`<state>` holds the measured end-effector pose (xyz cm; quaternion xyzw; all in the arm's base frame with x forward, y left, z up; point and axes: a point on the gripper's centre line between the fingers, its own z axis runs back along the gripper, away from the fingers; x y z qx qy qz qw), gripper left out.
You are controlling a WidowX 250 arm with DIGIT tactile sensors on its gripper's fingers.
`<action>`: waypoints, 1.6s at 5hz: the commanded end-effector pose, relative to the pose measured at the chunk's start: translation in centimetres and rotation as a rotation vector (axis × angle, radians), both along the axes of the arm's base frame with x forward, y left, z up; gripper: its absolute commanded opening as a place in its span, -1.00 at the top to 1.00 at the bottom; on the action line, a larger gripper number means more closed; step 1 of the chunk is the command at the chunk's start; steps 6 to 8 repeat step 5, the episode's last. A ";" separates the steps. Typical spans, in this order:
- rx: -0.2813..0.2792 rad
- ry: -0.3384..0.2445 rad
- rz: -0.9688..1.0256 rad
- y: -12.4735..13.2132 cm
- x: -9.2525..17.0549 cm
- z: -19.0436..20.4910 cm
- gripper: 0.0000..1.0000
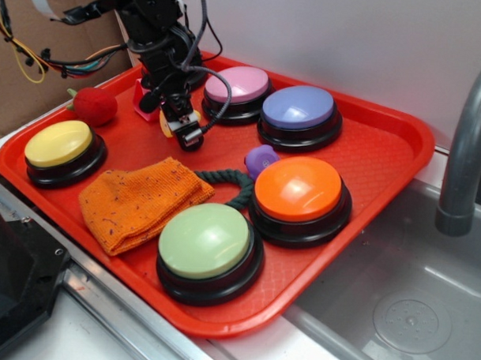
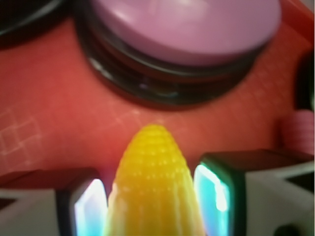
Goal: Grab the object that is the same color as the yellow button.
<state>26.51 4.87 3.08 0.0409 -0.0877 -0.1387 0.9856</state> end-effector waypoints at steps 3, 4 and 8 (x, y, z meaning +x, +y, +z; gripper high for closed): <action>-0.193 -0.120 0.571 0.5 -1.8 14.8 1.00; -0.176 -0.163 0.612 -0.1 -3.8 16.0 1.00; -0.151 -0.175 0.494 -1.2 -3.3 15.2 1.00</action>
